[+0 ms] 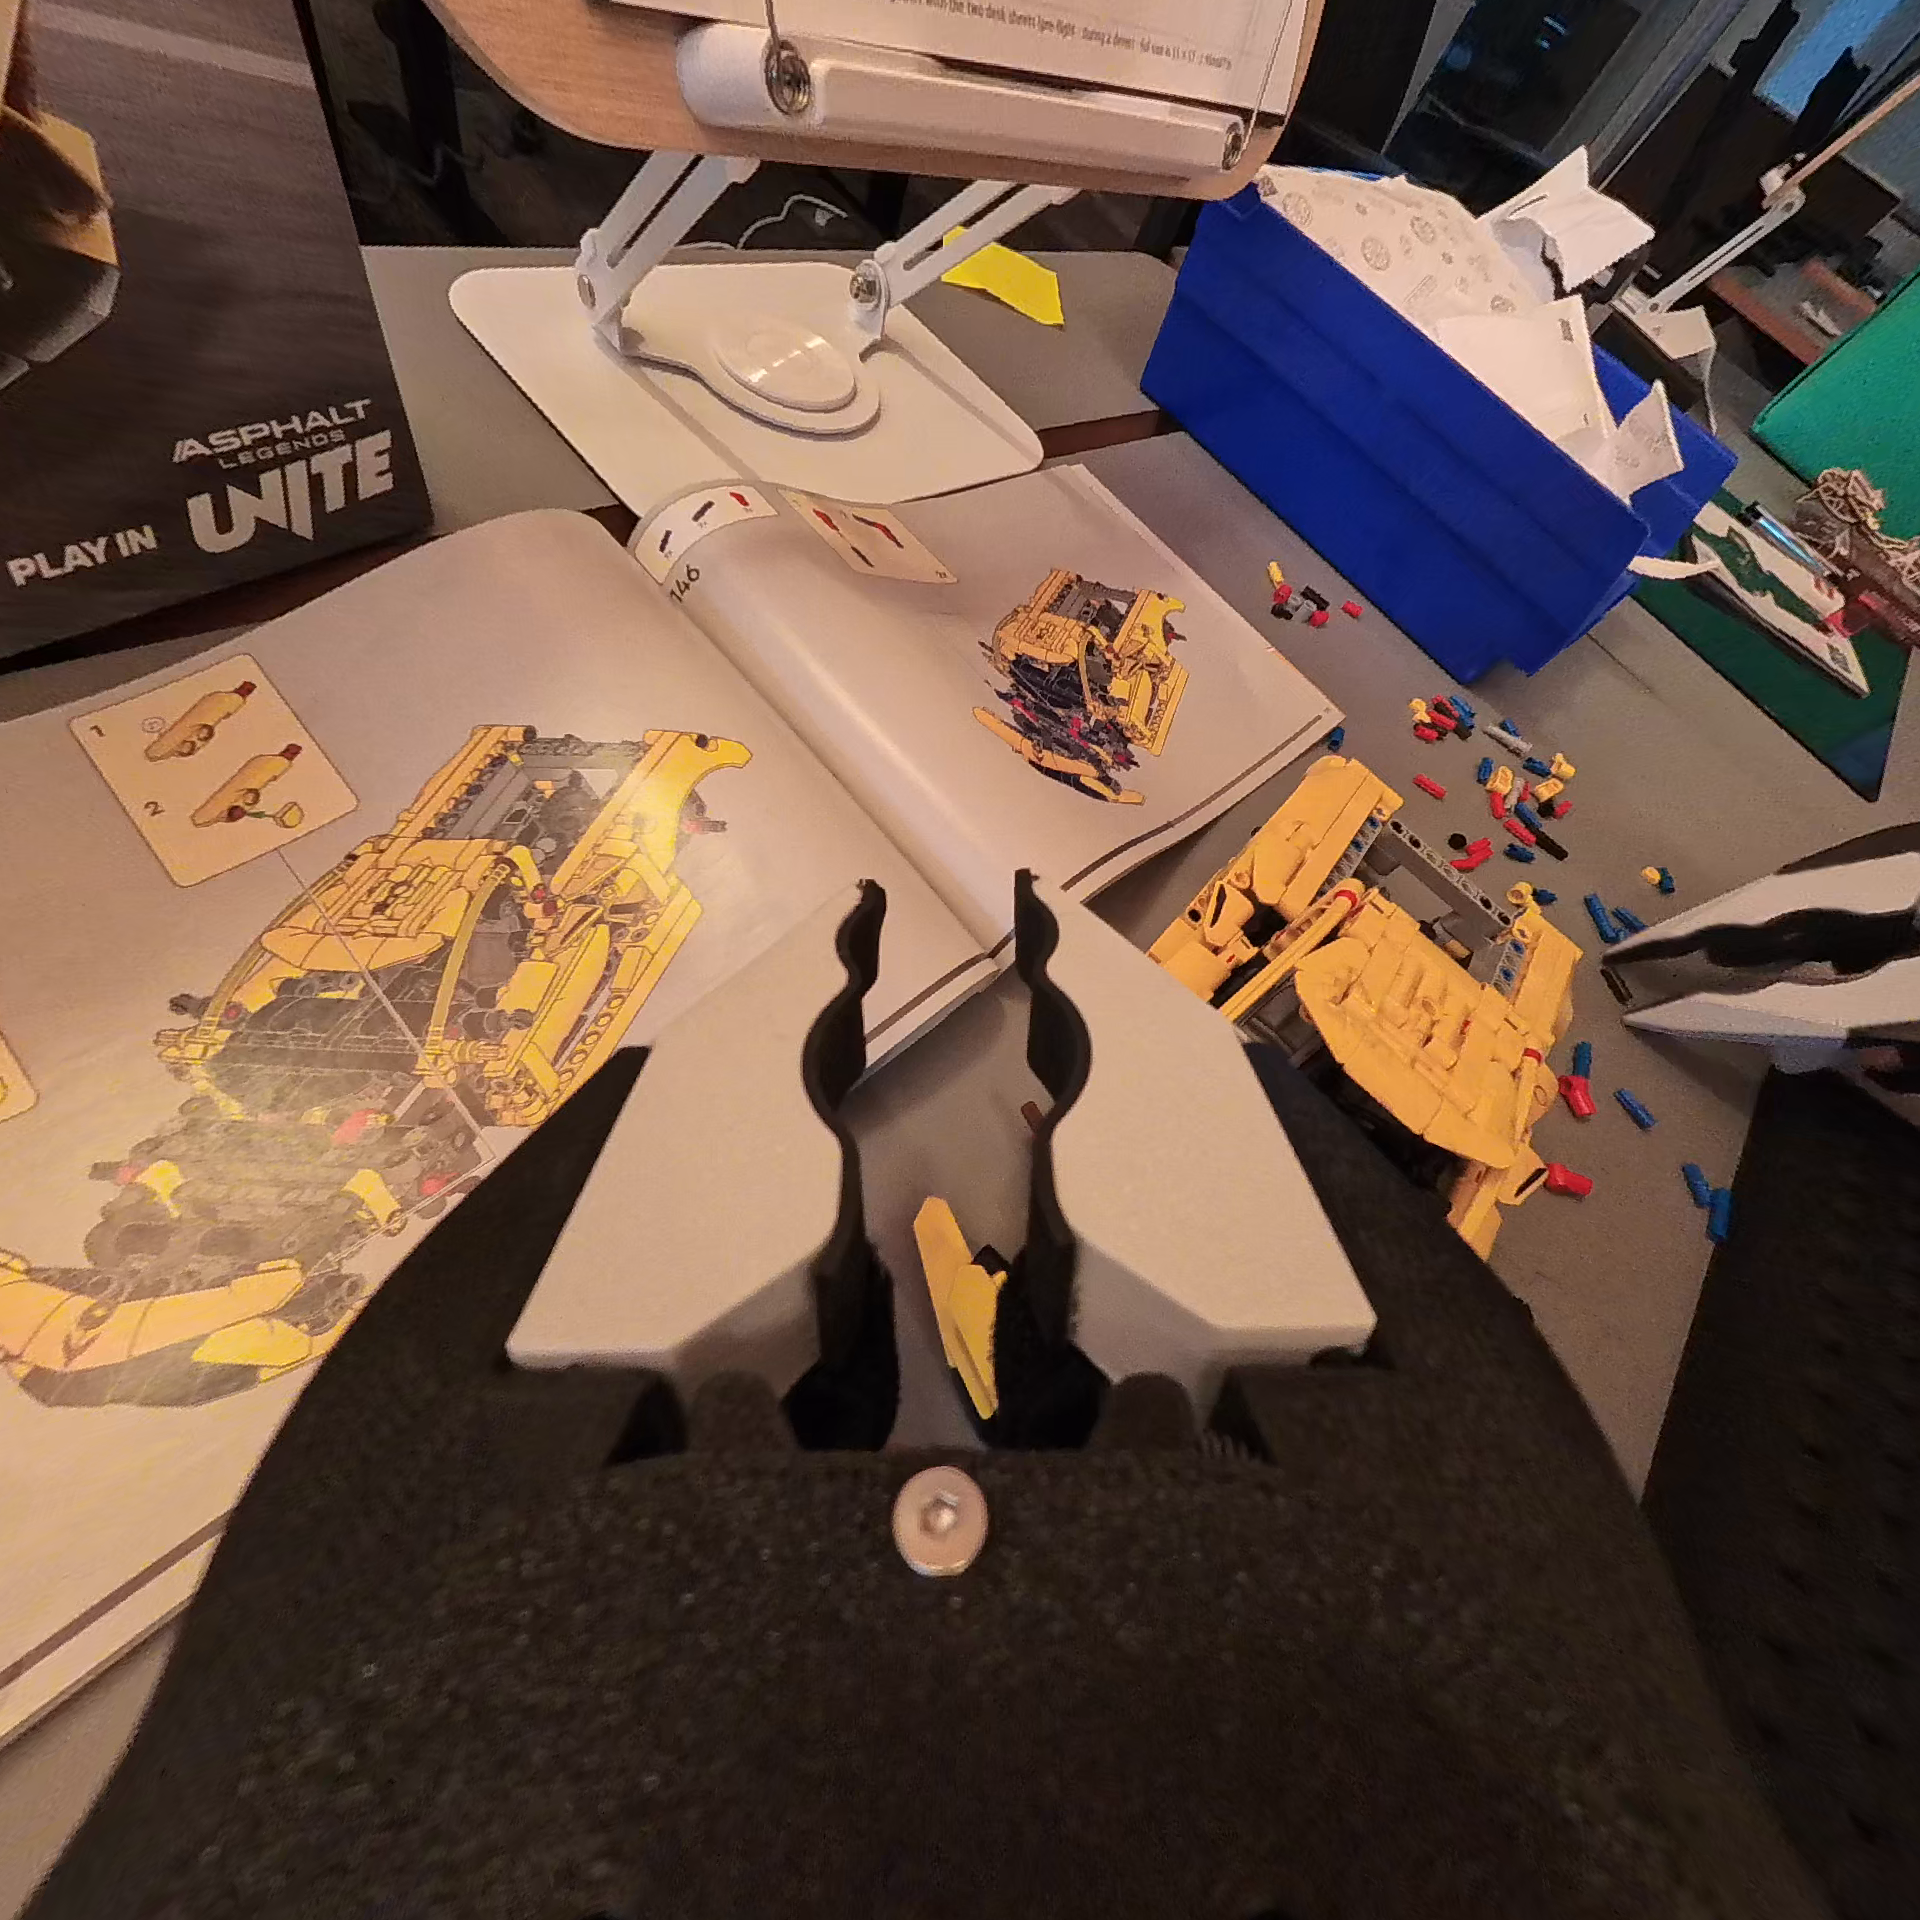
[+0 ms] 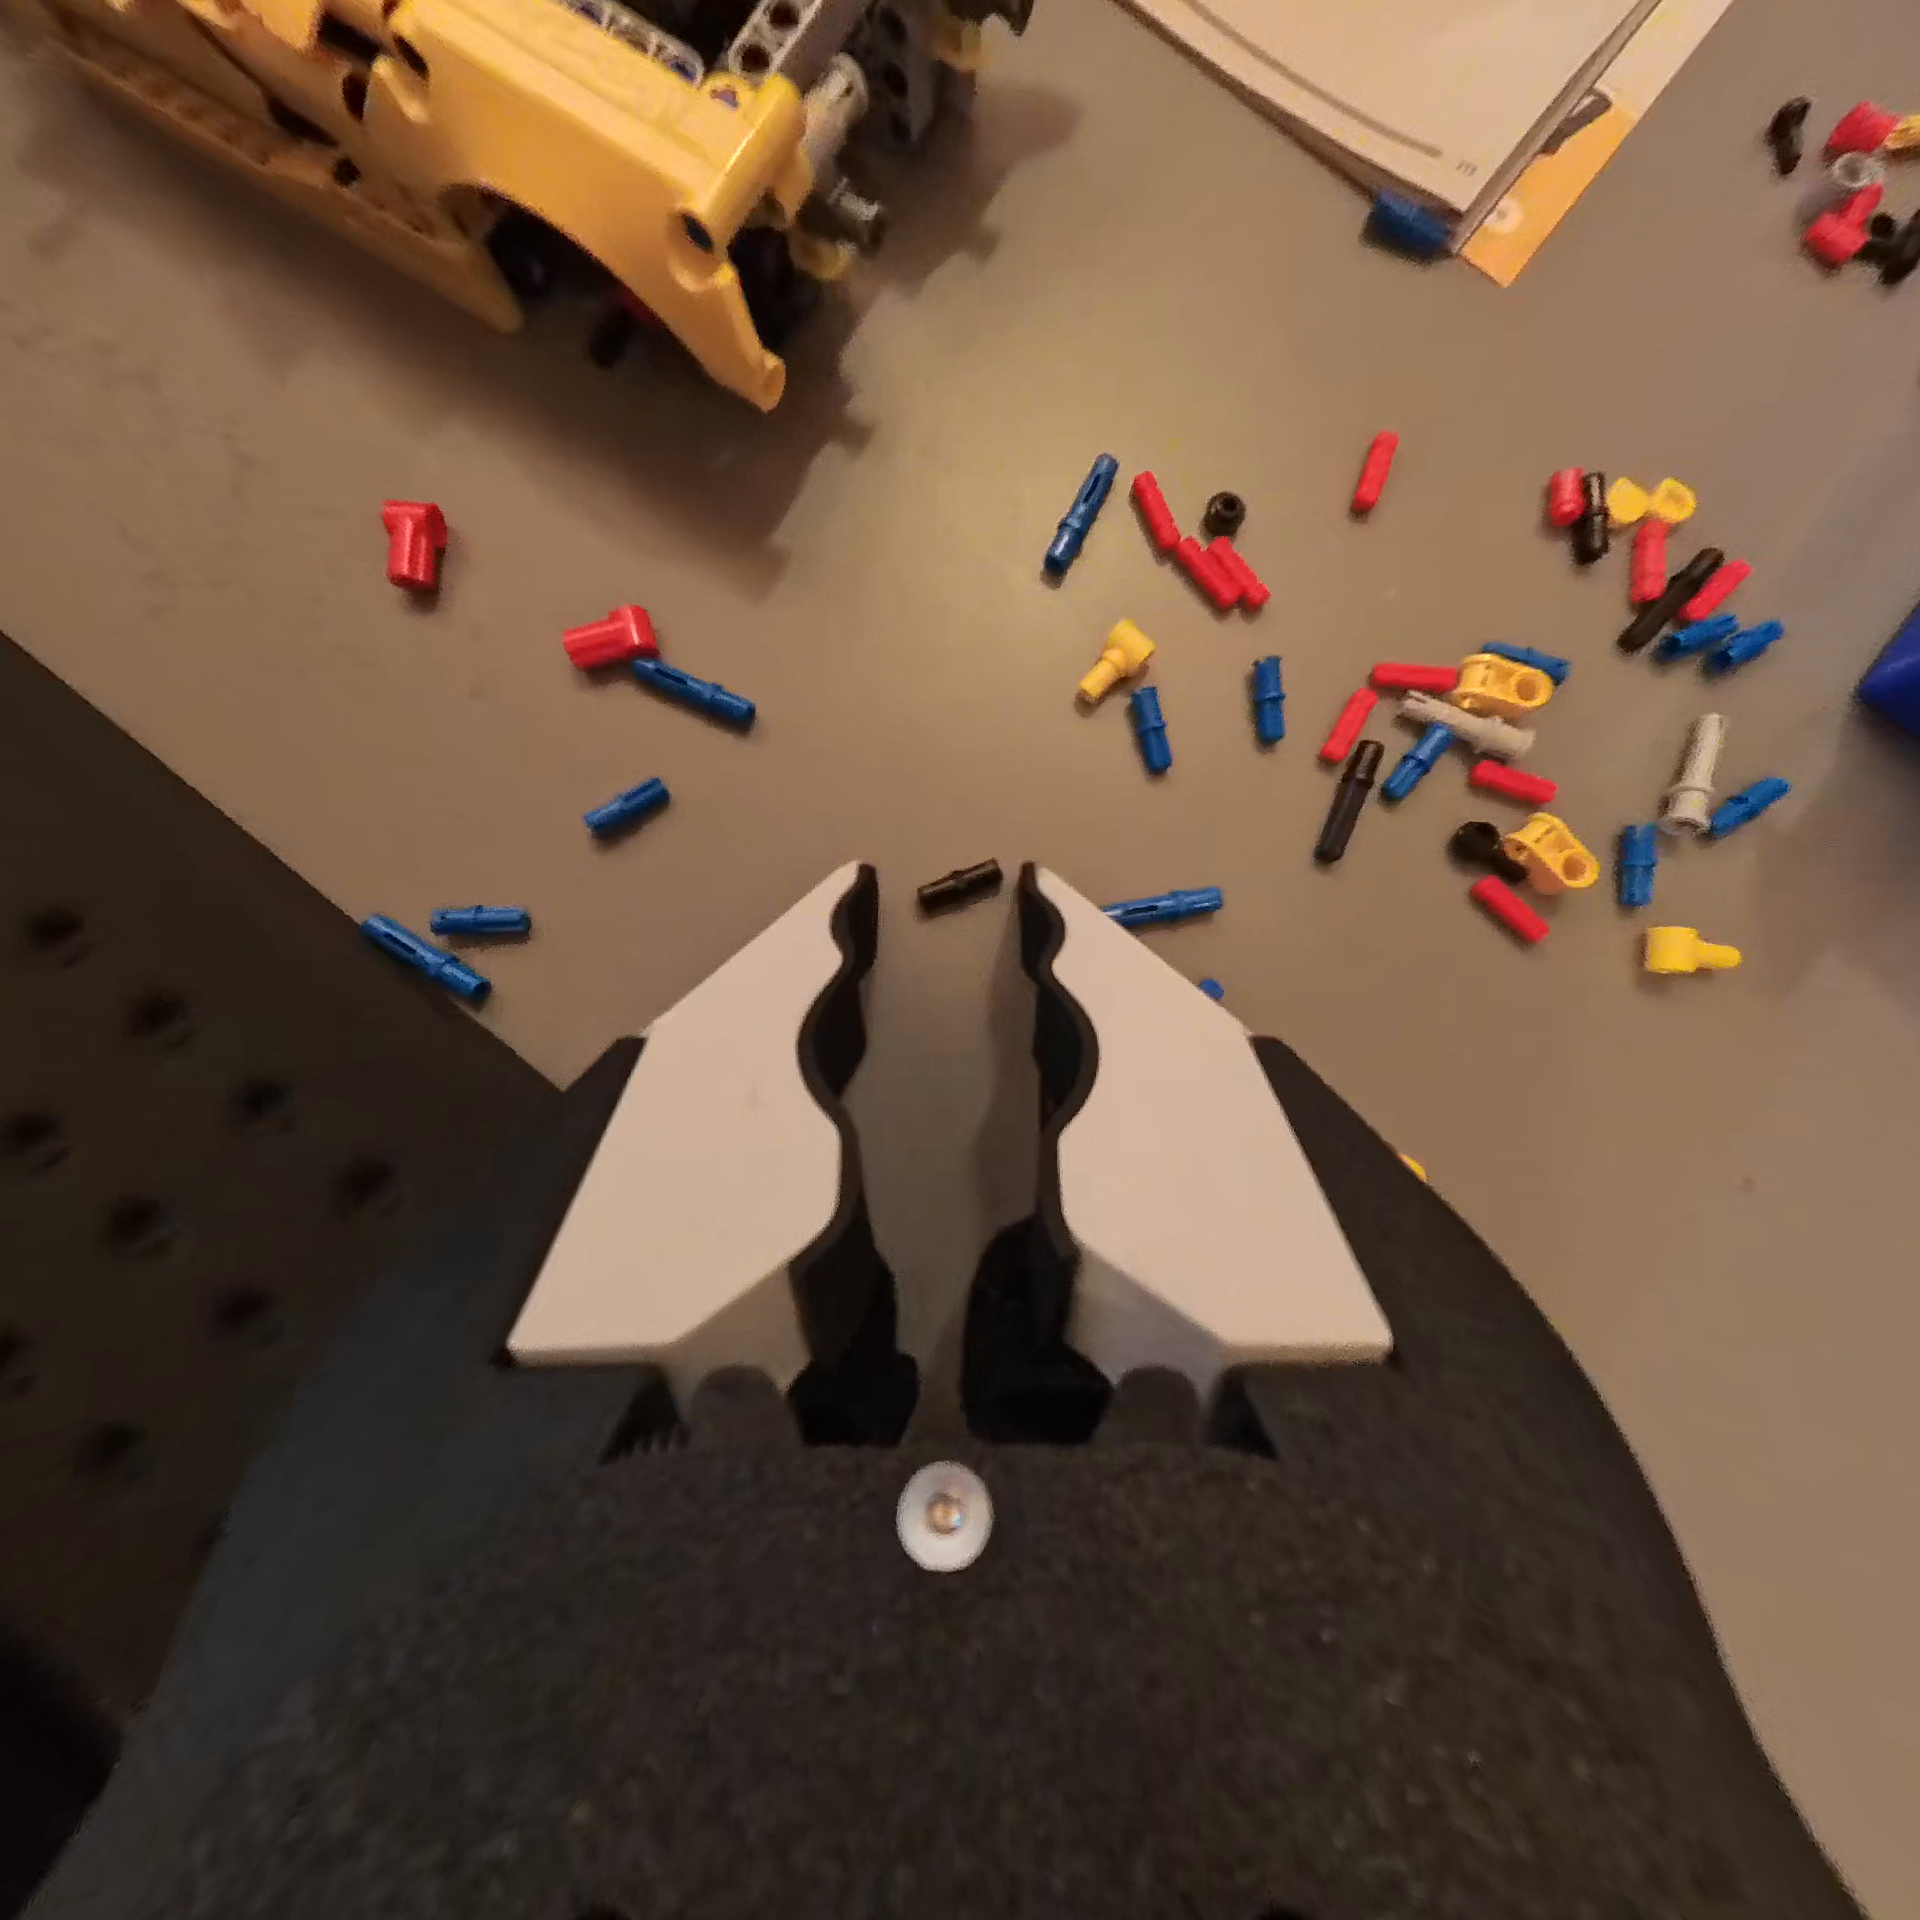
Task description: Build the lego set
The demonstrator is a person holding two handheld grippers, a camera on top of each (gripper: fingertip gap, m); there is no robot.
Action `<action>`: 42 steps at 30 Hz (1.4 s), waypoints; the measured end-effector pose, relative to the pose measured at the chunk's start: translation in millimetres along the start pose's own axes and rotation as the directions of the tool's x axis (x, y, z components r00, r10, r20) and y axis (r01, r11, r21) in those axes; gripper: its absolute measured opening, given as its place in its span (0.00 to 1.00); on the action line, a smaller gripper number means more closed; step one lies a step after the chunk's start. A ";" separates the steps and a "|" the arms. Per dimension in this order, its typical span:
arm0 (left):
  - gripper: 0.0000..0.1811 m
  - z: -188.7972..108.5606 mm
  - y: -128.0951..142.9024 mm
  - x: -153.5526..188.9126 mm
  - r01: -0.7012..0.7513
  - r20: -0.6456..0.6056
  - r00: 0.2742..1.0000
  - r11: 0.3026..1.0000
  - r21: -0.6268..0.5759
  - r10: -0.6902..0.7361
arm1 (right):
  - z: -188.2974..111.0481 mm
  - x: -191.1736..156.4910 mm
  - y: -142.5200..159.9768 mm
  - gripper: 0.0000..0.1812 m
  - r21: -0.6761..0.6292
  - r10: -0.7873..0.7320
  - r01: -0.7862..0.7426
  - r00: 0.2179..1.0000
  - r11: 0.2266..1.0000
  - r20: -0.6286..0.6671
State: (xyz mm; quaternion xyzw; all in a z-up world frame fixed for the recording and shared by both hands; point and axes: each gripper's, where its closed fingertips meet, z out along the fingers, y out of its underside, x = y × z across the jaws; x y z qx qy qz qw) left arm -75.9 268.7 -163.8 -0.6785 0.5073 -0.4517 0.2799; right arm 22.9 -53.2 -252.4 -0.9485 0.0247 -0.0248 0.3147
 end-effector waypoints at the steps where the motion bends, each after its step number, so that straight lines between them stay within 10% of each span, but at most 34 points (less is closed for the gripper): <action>1: 0.14 0.1 0.3 0.2 0.000 -0.001 1.000 1.000 -0.001 0.000 | 0.5 0.7 -1.1 0.12 0.008 -0.009 0.009 1.000 1.000 -0.011; 10: 0.14 -0.5 0.8 0.3 0.001 -0.002 1.000 1.000 -0.003 -0.001 | -31.6 75.5 3.1 0.08 0.030 -0.013 0.021 0.971 0.999 -0.239; 17: 0.14 0.3 6.7 -1.7 -0.021 -0.004 1.000 0.999 -0.030 0.021 | -18.1 105.0 27.4 0.08 0.033 0.112 -0.108 0.981 0.994 -0.156; 21: 0.18 -14.1 30.6 25.3 -0.126 -0.210 0.974 0.977 -0.174 0.088 | -22.6 104.0 19.8 0.16 0.049 0.118 -0.112 0.980 0.993 -0.158; 27: 0.51 -53.3 77.8 22.7 -0.241 -0.180 0.964 0.931 -0.273 0.197 | -5.1 -4.6 -67.8 0.40 0.112 0.086 -0.116 0.966 0.987 0.243; 34: 0.42 -41.2 107.7 31.1 -0.296 -0.071 0.955 0.899 -0.323 0.289 | 45.6 -54.2 -94.2 0.48 0.047 -0.145 0.138 0.966 0.989 0.214; 42: 0.38 -52.2 110.5 0.6 -0.256 0.027 0.959 0.905 -0.339 0.281 | 52.2 -86.6 -107.8 0.45 0.069 -0.110 0.095 0.962 0.993 0.251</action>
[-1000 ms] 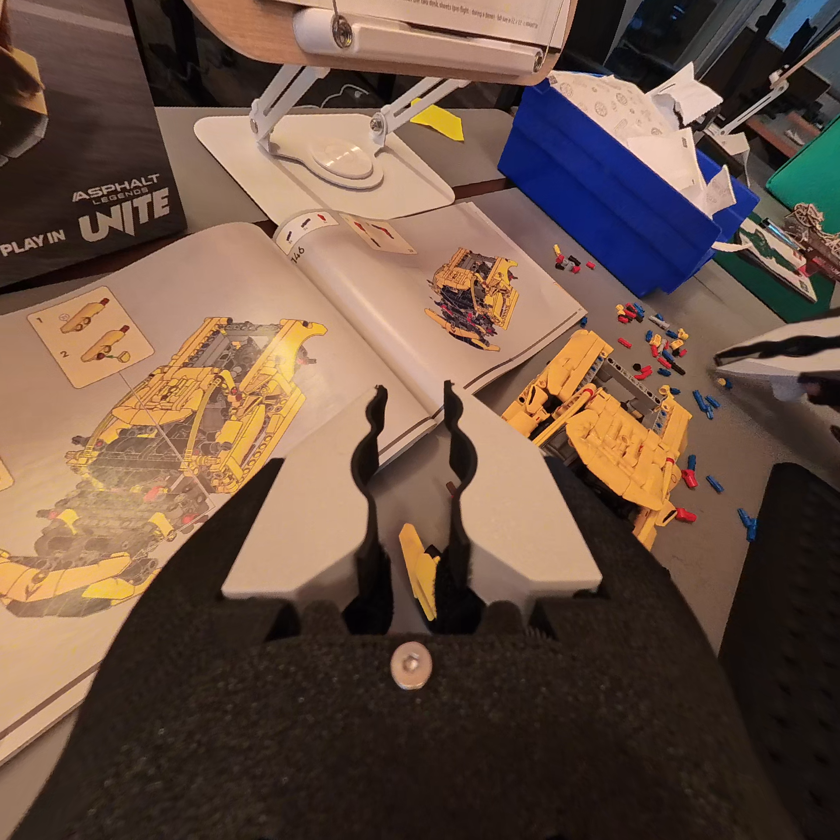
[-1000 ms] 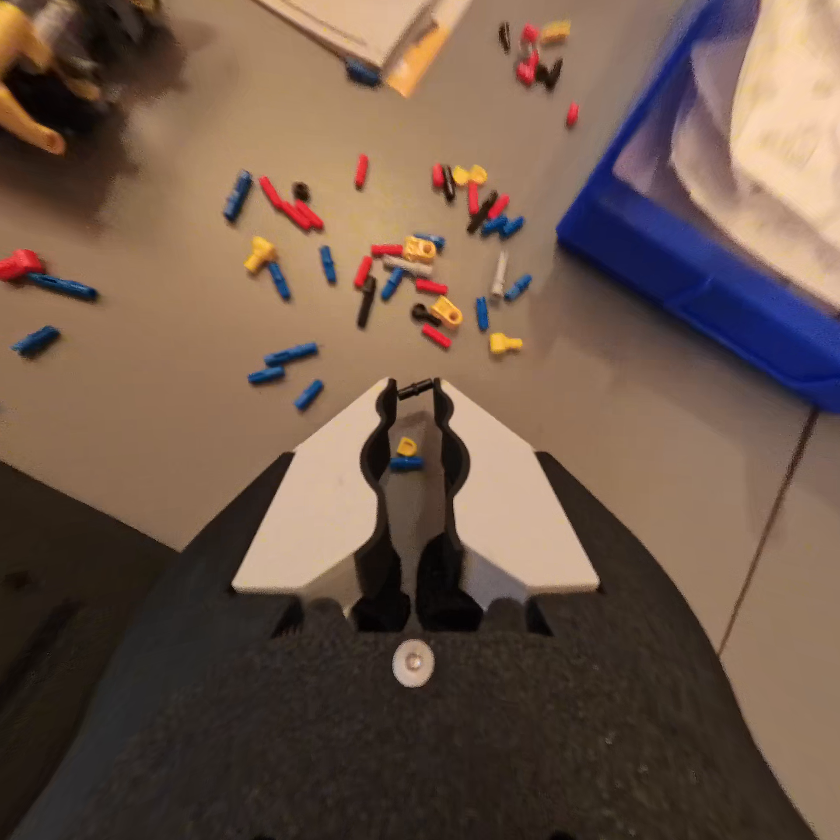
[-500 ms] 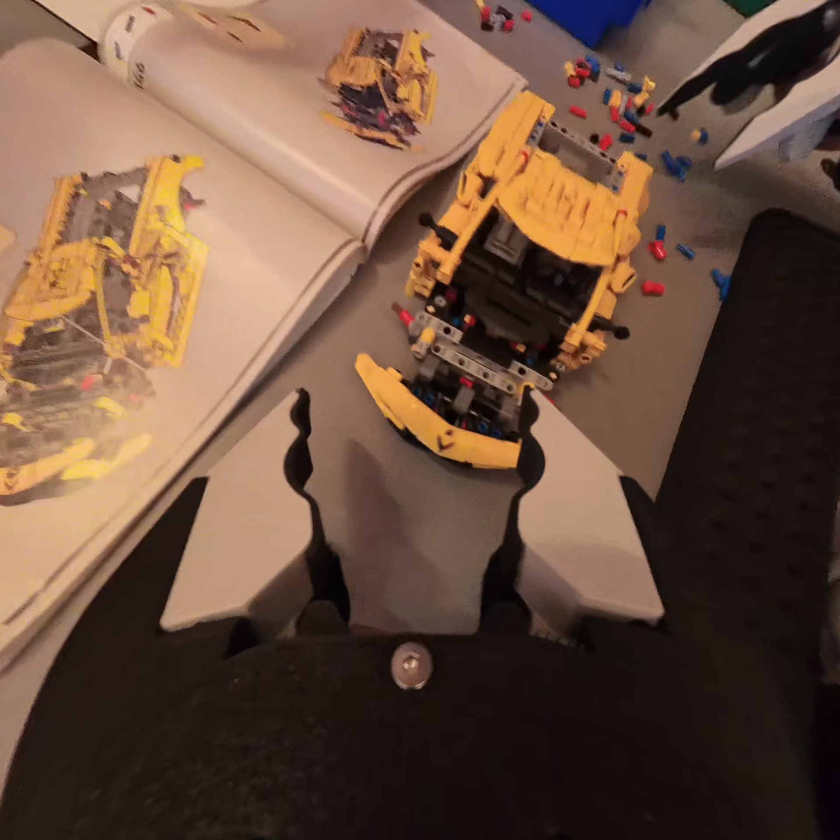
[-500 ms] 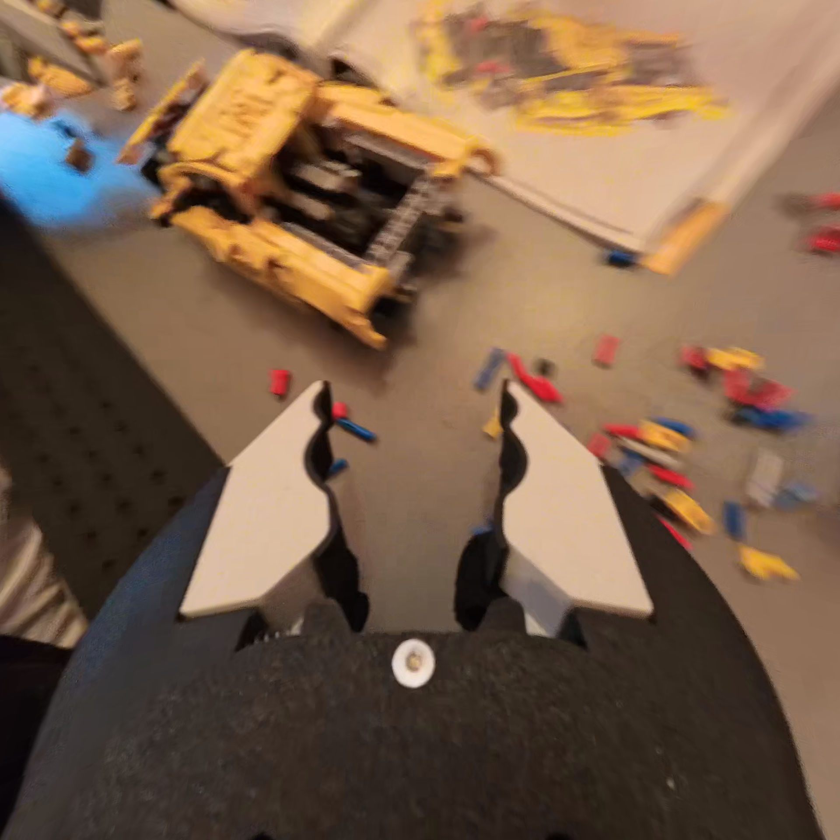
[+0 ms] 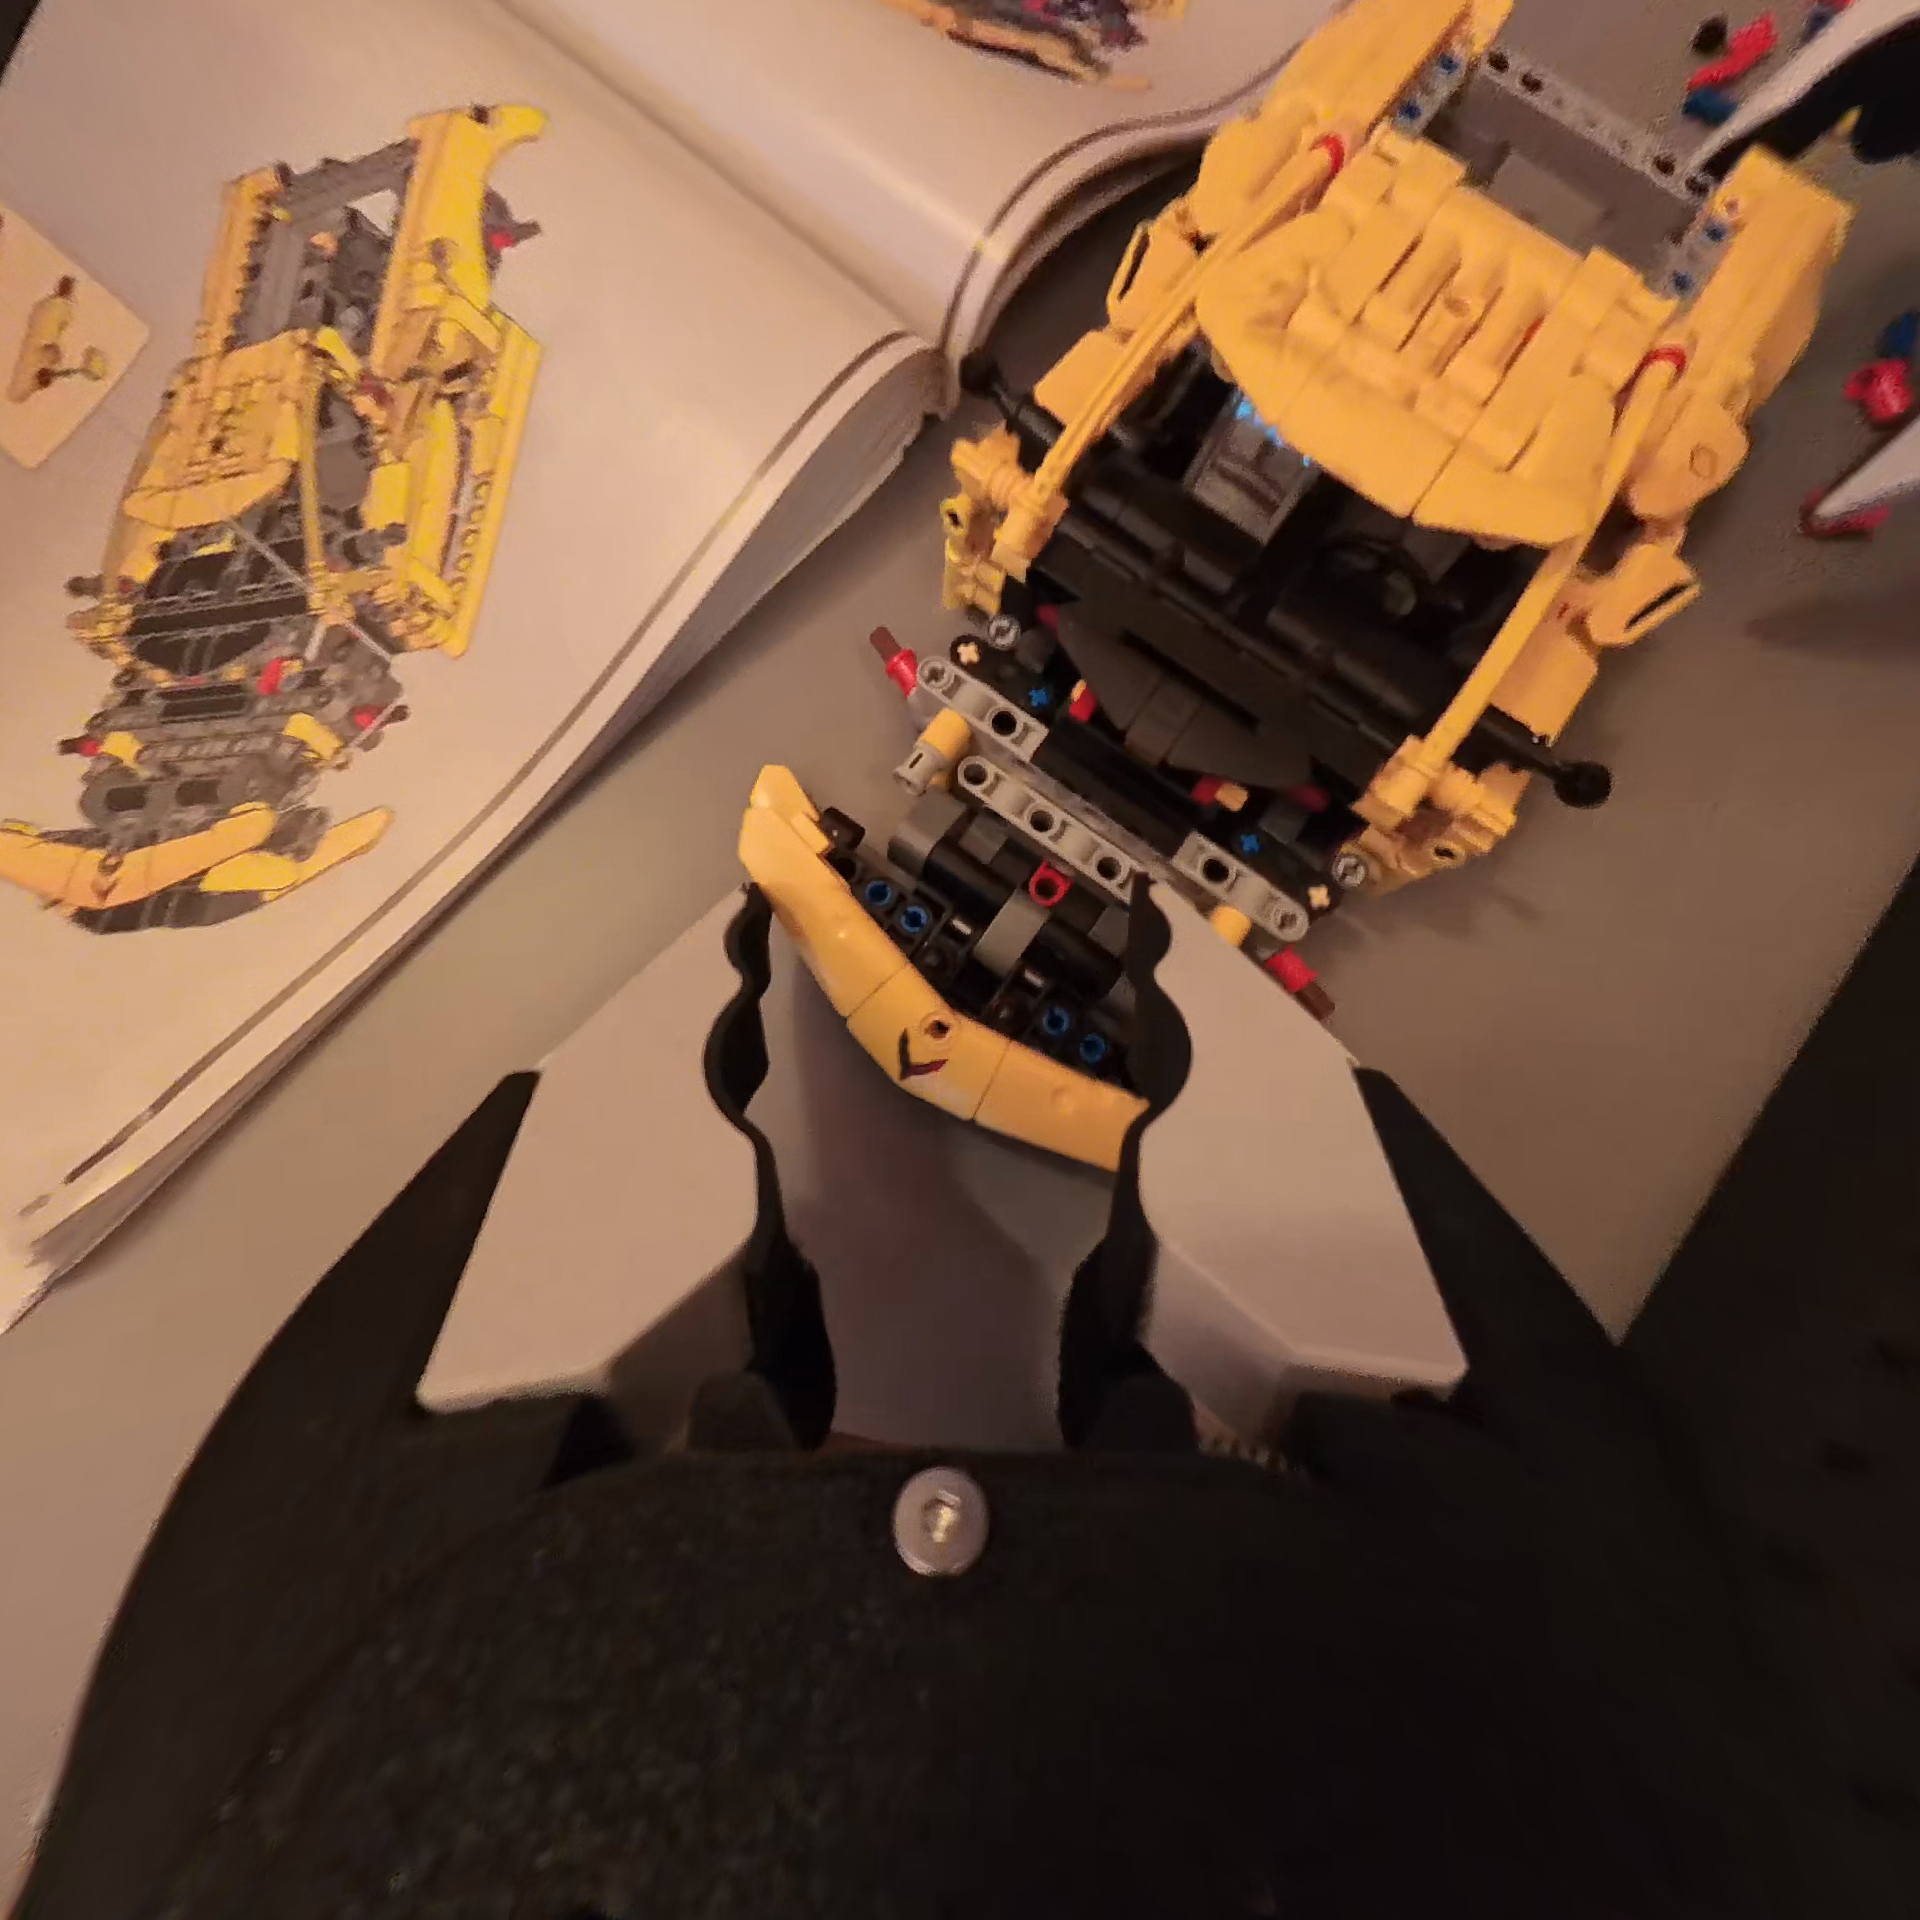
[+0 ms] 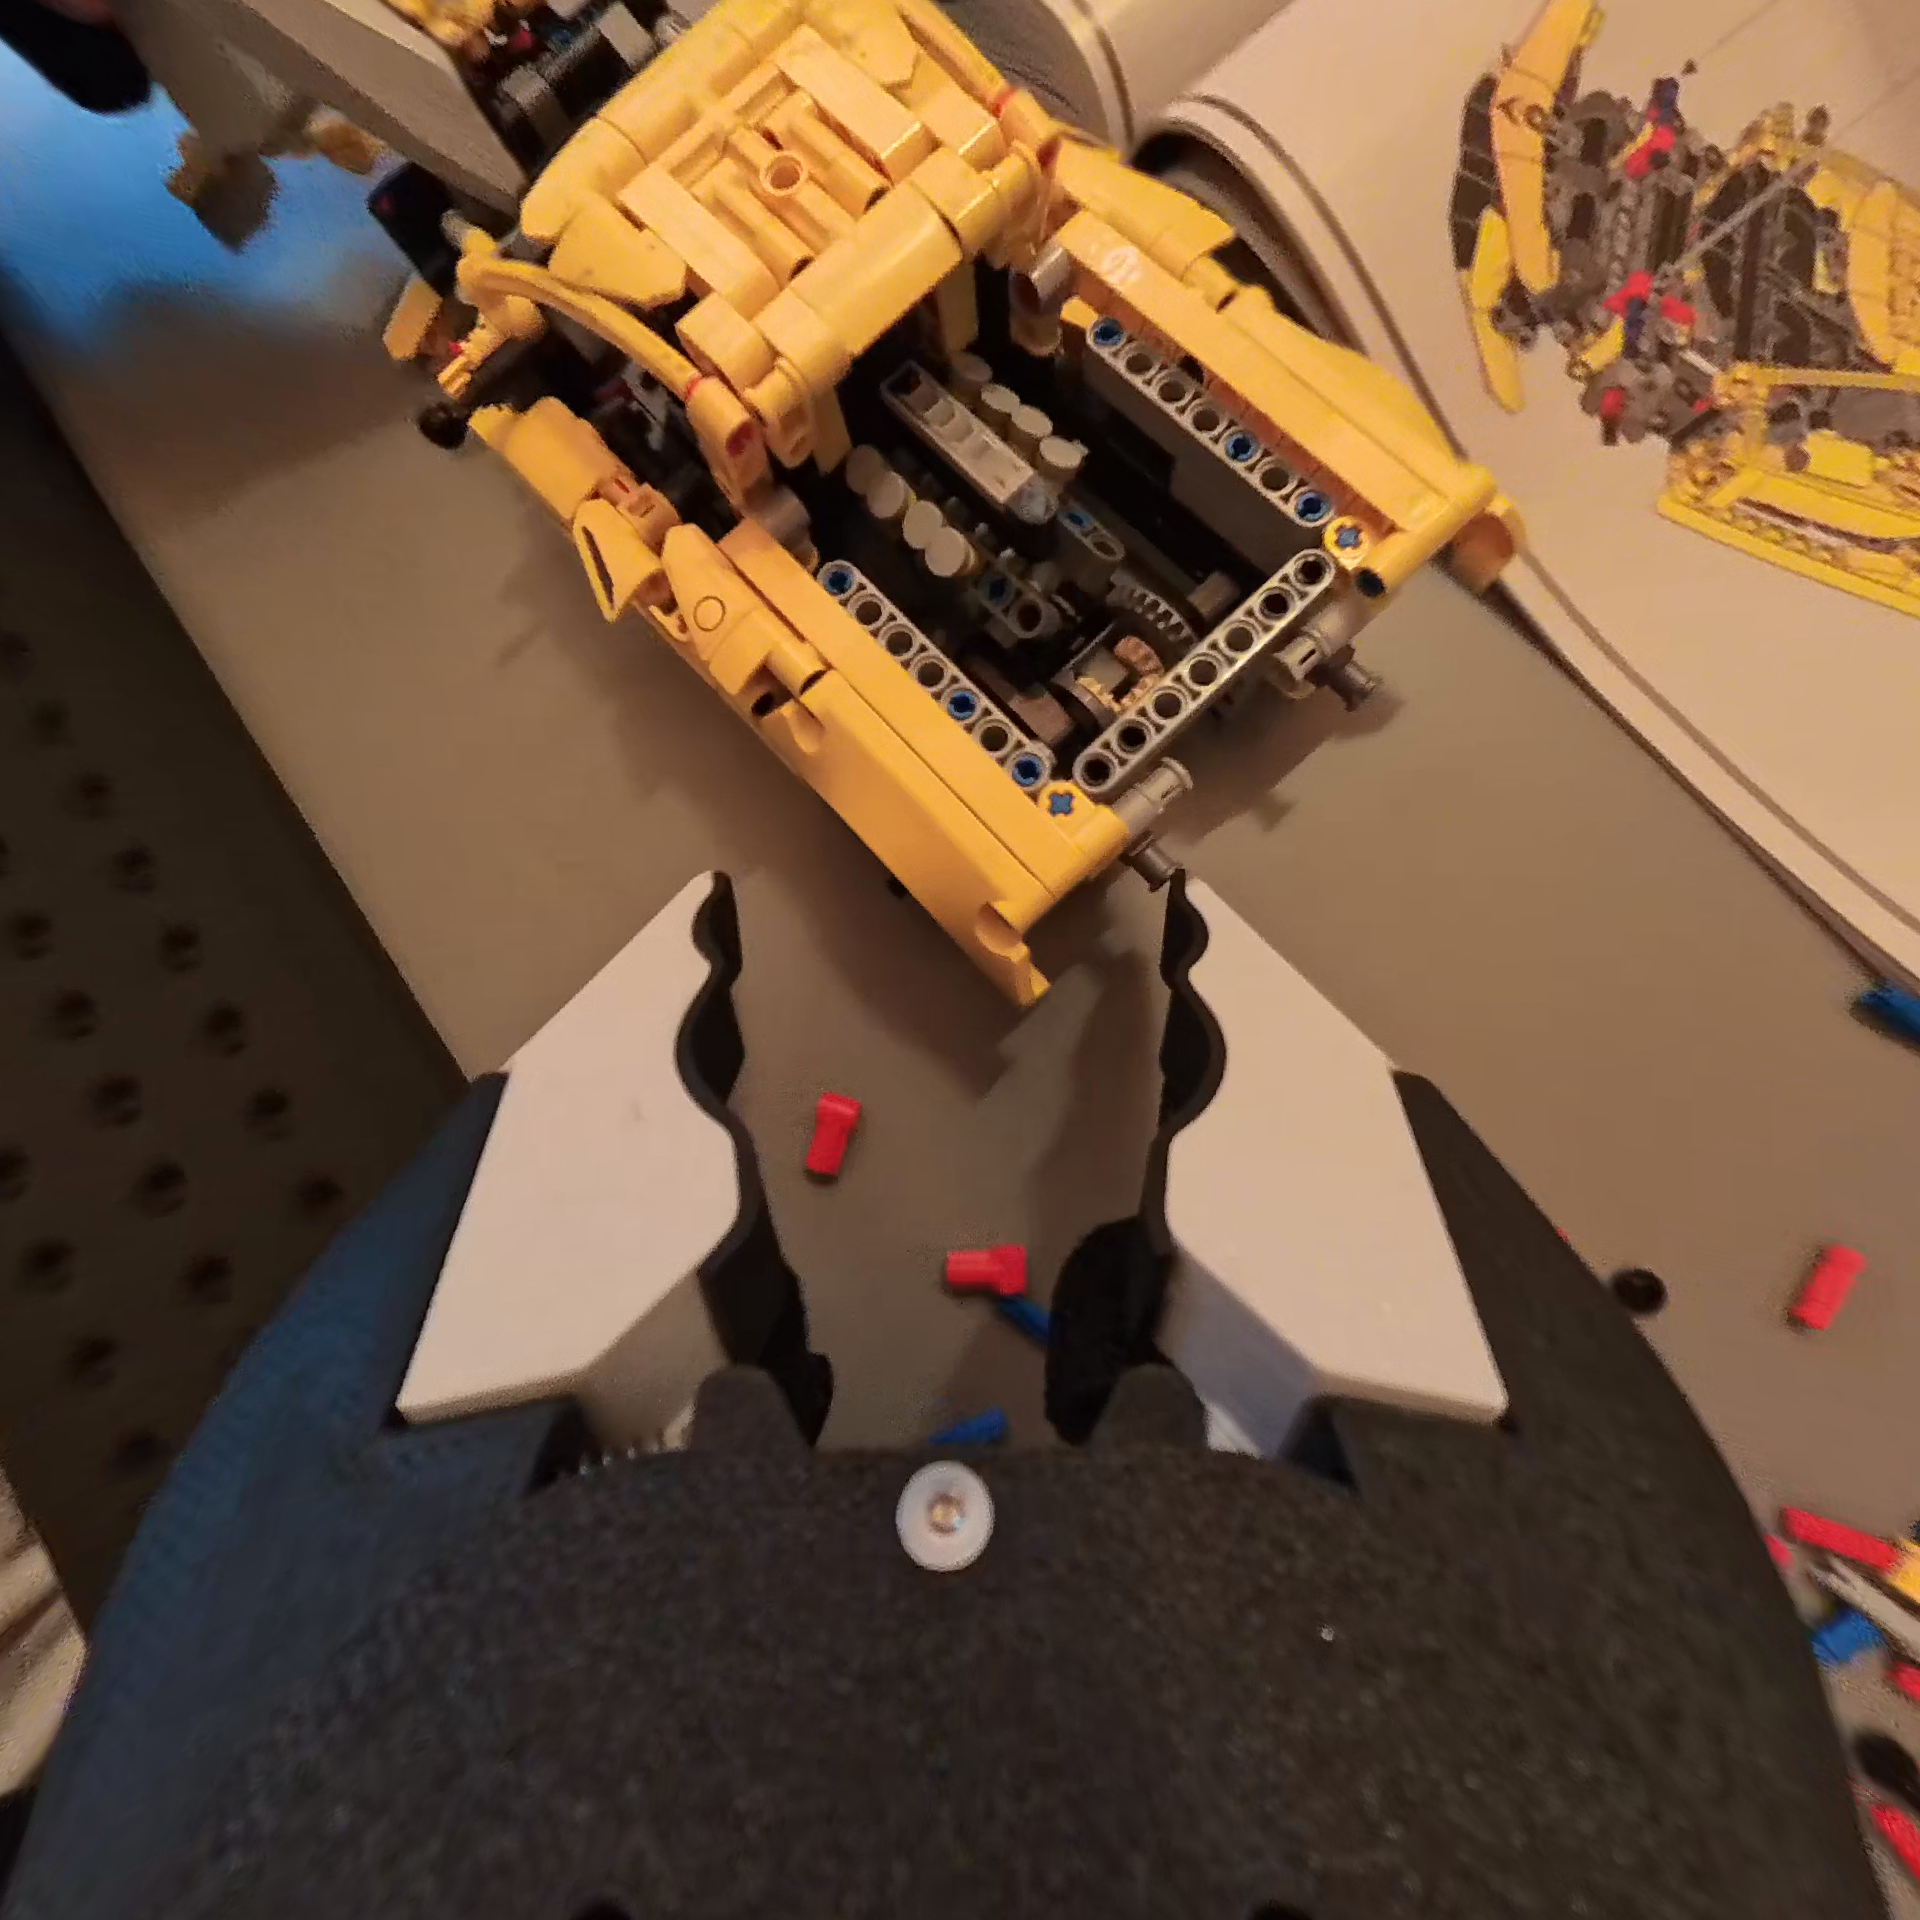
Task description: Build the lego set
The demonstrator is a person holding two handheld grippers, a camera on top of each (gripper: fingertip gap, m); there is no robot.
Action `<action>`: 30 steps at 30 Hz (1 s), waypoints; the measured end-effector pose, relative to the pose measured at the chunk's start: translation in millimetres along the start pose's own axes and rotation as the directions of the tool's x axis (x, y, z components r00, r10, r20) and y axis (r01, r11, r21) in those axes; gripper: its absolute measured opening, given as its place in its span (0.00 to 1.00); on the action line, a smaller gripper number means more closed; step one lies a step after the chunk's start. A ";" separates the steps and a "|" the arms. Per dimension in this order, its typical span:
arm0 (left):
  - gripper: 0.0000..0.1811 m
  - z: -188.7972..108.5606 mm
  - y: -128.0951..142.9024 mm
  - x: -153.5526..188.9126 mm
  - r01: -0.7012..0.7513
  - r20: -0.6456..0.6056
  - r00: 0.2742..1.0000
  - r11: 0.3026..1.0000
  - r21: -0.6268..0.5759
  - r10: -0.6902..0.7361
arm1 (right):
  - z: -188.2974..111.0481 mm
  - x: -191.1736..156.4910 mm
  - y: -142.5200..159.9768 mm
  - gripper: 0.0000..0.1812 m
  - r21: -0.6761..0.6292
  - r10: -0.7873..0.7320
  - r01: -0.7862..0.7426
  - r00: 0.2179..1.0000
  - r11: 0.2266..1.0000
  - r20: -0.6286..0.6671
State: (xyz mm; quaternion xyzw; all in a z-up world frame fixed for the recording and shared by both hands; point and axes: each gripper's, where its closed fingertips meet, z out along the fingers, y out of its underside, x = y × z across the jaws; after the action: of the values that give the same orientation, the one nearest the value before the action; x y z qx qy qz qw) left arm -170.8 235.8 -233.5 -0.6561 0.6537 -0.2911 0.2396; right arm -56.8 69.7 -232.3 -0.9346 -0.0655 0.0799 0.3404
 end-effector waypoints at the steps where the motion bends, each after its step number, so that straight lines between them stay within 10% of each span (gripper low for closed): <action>1: 0.38 0.0 -0.6 -4.3 0.014 0.013 1.000 1.000 0.010 -0.014 | 1.9 -1.1 -1.8 0.44 0.009 -0.004 0.004 1.000 1.000 -0.002; 7: 0.38 -19.3 -26.4 -18.5 0.052 0.084 0.994 0.986 0.161 -0.066 | -34.9 23.0 -2.3 0.44 0.093 0.052 -0.046 0.996 0.995 -0.067; 13: 0.36 -53.4 -74.8 -15.9 0.147 0.013 0.983 0.829 0.539 -0.183 | -100.2 28.4 56.5 0.20 0.108 0.164 -0.163 0.986 0.981 -0.005; 22: 0.27 -44.7 -66.2 -26.6 0.004 0.246 0.961 0.891 0.454 -0.130 | -25.1 -24.2 52.9 0.19 -0.024 -0.033 0.032 0.999 0.999 -0.038; 30: 0.26 -42.2 -55.5 -39.4 -0.010 0.335 0.933 0.918 0.398 -0.135 | -18.0 -24.0 49.7 0.14 -0.032 -0.053 0.050 0.995 0.998 -0.083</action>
State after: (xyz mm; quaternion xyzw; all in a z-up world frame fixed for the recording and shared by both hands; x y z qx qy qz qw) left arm -159.3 279.6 -167.4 -0.6571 0.5063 -0.3005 0.4708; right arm -73.4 16.4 -248.3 -0.9401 -0.0766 0.0310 0.3308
